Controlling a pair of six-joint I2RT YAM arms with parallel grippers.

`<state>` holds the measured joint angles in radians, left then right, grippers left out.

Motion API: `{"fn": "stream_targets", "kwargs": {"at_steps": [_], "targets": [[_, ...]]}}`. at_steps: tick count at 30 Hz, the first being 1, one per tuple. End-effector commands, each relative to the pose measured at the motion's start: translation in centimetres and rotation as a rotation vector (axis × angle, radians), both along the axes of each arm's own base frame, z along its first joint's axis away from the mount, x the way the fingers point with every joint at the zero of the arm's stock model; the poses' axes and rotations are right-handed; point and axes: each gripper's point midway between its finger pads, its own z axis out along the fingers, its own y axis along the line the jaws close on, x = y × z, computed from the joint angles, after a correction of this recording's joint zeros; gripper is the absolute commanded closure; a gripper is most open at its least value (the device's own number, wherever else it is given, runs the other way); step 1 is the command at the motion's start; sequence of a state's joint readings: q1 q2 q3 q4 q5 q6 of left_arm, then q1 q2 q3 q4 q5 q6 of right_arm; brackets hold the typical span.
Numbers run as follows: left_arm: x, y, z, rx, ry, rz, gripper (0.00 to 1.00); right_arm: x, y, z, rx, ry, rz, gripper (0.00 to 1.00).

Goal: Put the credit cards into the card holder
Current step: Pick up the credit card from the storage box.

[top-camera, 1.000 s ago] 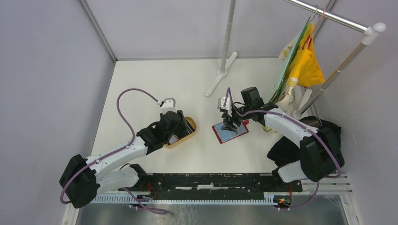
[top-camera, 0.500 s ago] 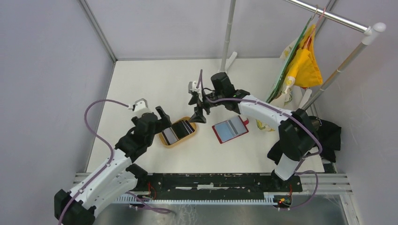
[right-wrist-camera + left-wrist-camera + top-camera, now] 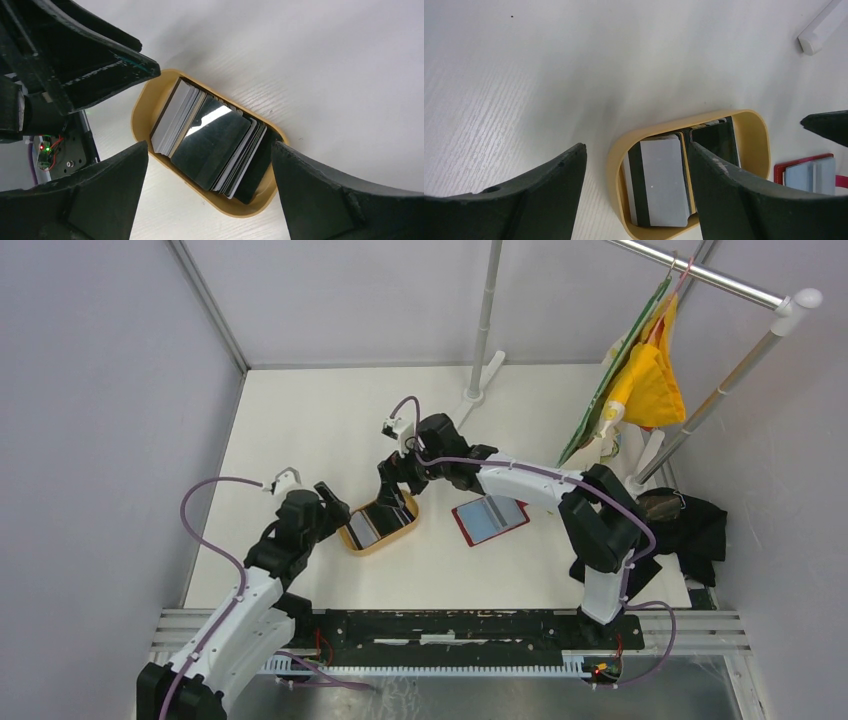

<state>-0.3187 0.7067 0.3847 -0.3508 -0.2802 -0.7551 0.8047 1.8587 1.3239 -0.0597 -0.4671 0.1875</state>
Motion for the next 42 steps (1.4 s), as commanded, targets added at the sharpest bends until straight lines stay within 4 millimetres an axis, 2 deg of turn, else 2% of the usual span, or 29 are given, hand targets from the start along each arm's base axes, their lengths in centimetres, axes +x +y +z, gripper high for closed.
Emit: {"fn": "stream_targets", "kwargs": {"at_steps": [1,6,11,19,23,29,35,39,42], "targets": [[0.5,-0.1,0.7,-0.049,-0.039,0.035,0.22,0.8,0.5,-2.1,-0.024,0.102,-0.134,0.02],[0.5,-0.4,0.1,-0.049,-0.012,0.02,0.31,-0.1,0.5,-3.9,-0.045,0.173,-0.149,0.05],[0.2,-0.6,-0.5,-0.058,0.011,0.015,0.33,-0.9,0.9,-5.5,-0.065,0.226,-0.155,0.07],[-0.1,-0.8,-1.0,-0.074,0.025,0.015,0.36,-0.4,0.9,-7.5,-0.123,0.27,-0.248,0.07],[-0.2,-0.9,-1.1,-0.074,0.032,0.01,0.38,-0.2,0.6,-8.0,-0.153,0.269,-0.296,0.07],[-0.1,-1.0,-1.2,-0.074,0.036,0.0,0.4,-1.0,0.9,-8.4,-0.172,0.292,-0.314,0.08],[-0.1,-1.2,-1.3,-0.076,0.041,-0.008,0.41,-0.8,0.2,-9.4,-0.233,0.262,-0.383,0.08],[-0.1,-1.2,-1.3,-0.078,0.039,-0.01,0.42,-1.9,0.9,-10.3,-0.216,0.325,-0.343,0.08],[-0.1,-1.3,-1.3,-0.08,0.038,-0.015,0.42,-3.0,2.1,-9.6,-0.147,0.37,-0.272,0.09]]}}
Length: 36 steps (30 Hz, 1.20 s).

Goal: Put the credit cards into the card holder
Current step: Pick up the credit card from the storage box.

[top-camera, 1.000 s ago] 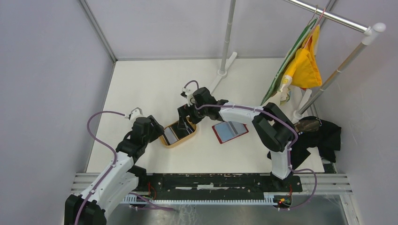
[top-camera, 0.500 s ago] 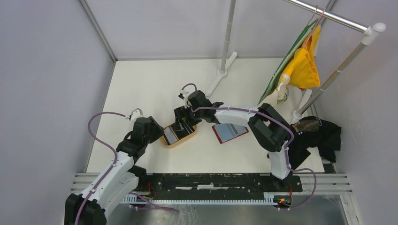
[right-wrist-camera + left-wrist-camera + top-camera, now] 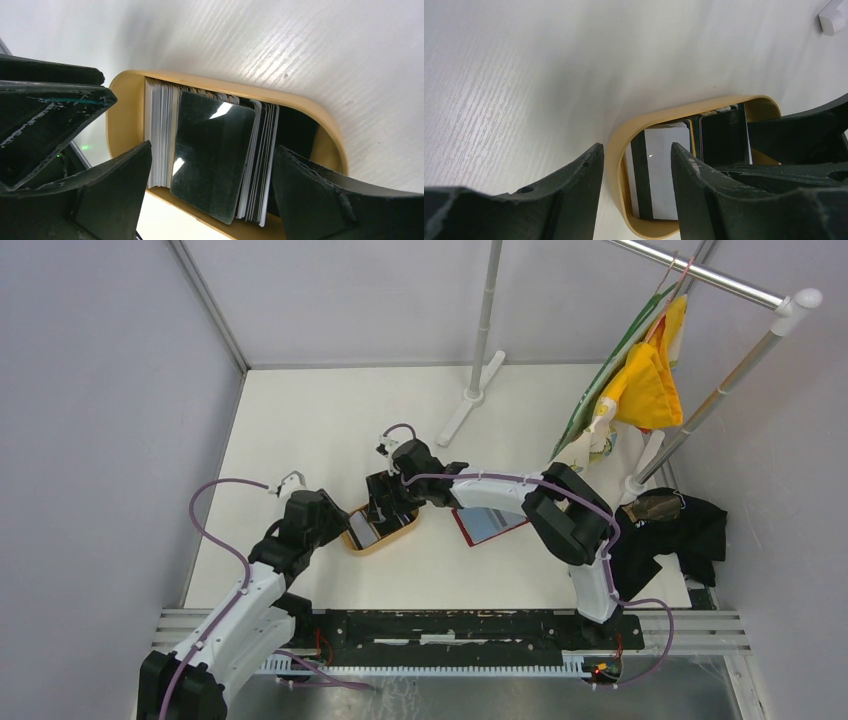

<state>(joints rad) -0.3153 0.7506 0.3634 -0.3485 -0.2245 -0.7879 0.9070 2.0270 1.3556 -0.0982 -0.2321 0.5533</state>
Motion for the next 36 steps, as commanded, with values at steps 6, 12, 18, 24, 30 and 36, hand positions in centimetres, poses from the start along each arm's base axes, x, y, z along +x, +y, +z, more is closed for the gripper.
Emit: {"fn": "stream_targets", "kwargs": {"at_steps": [6,12,18,24,30,36], "targets": [[0.6,-0.6,0.5,-0.043,-0.035,-0.003,0.43,-1.5,0.5,1.2,0.119,0.096,0.039,0.11],[0.7,-0.7,0.7,-0.043,-0.041,-0.008,0.43,-0.8,0.5,4.9,0.284,0.111,0.051,0.19],[0.7,-0.7,0.8,-0.042,-0.04,-0.01,0.43,-1.6,0.6,5.9,0.362,0.15,0.093,0.21],[0.7,-0.7,1.0,-0.041,-0.044,-0.012,0.44,-1.5,0.2,5.0,0.376,0.192,0.088,0.28],[0.7,-0.7,1.1,-0.043,-0.046,-0.013,0.44,0.1,-1.4,4.9,0.364,0.155,0.043,0.37],[0.8,-0.8,1.1,-0.042,-0.047,-0.016,0.44,1.0,-2.4,4.3,0.332,0.123,0.009,0.5]]}}
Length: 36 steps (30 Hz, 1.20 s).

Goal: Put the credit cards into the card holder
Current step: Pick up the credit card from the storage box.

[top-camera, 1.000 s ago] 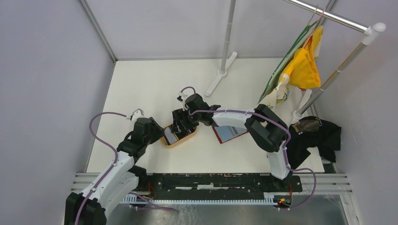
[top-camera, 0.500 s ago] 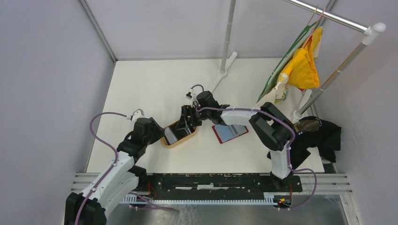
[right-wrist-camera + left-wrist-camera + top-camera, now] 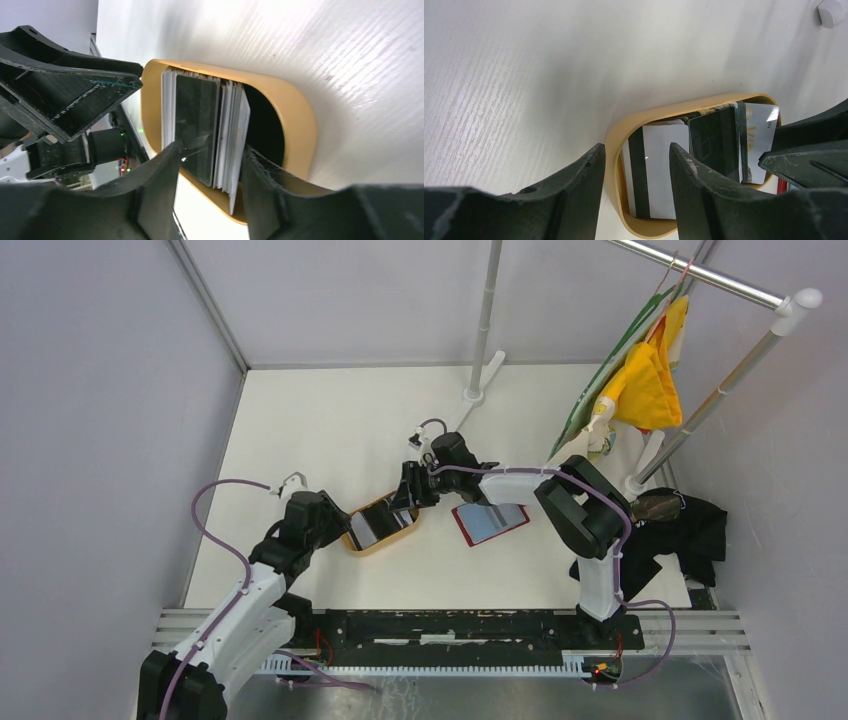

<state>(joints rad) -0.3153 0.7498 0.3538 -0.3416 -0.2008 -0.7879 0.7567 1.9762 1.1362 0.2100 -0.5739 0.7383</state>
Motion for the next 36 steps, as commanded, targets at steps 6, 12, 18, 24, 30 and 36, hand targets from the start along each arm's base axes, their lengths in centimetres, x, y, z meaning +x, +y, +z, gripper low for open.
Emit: {"fn": "stream_targets", "kwargs": {"at_steps": [6,12,18,24,30,36], "targets": [[0.9,-0.4,1.4,-0.028,-0.054,-0.001,0.44,2.4,-1.1,1.2,-0.072,-0.15,-0.052,0.7],[1.0,-0.5,1.7,-0.031,-0.062,-0.007,0.44,3.8,-2.2,1.0,-0.138,-0.211,-0.088,0.9],[1.0,-0.6,2.7,-0.041,-0.093,-0.009,0.43,5.0,-3.2,3.0,-0.145,-0.299,-0.11,0.96],[1.1,-0.6,4.4,-0.055,-0.148,-0.015,0.4,5.3,-3.6,5.2,-0.123,-0.365,-0.106,0.99],[1.2,-3.0,7.6,-0.128,-0.279,-0.155,0.22,4.4,-4.1,9.2,0.012,-0.456,0.003,1.0],[0.3,-9.0,13.5,-0.356,-0.56,-0.487,0.09,0.6,-5.8,14.6,0.346,-0.544,0.215,1.0]]}}
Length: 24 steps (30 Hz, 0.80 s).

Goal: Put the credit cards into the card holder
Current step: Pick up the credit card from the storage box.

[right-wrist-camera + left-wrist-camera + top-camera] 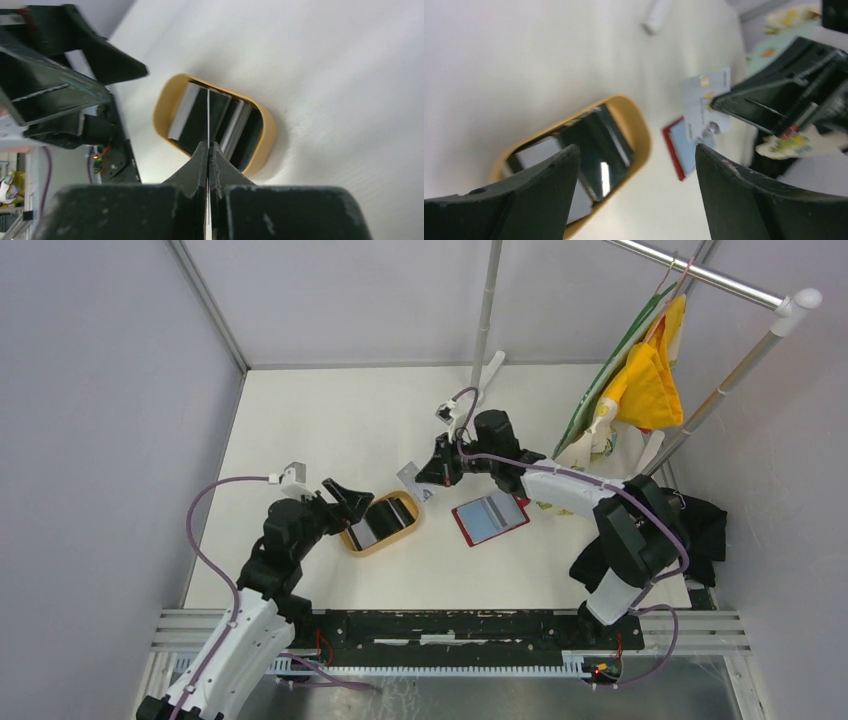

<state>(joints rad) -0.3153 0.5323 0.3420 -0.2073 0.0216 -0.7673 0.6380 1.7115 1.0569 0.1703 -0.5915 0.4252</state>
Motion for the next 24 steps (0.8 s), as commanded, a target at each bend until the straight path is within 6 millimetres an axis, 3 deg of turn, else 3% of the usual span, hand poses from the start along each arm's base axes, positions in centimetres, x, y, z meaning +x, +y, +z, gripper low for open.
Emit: {"fn": "stream_targets", "kwargs": {"at_steps": [1,7,11,16,21,24], "targets": [[-0.7,-5.5,7.1,-0.172,-0.329,-0.327,0.09,-3.6,-0.9,7.8,0.309,-0.17,0.265,1.0],[-2.8,-8.3,11.4,-0.262,-0.577,-0.522,0.1,-8.2,-3.7,9.6,0.401,-0.276,0.441,1.0],[-5.1,-10.1,12.9,-0.212,-0.782,-0.598,0.1,-10.2,-5.0,10.9,0.432,-0.346,0.509,1.0],[-7.6,-13.4,12.9,-0.175,-0.894,-0.688,0.12,-11.1,-5.3,12.1,0.457,-0.375,0.539,1.0],[-7.4,-15.1,13.3,-0.206,-0.897,-0.711,0.18,-11.7,-5.5,12.5,0.476,-0.381,0.556,1.0],[-7.2,-16.0,14.0,-0.237,-0.893,-0.736,0.3,-11.8,-5.6,12.5,0.475,-0.383,0.56,1.0]]}}
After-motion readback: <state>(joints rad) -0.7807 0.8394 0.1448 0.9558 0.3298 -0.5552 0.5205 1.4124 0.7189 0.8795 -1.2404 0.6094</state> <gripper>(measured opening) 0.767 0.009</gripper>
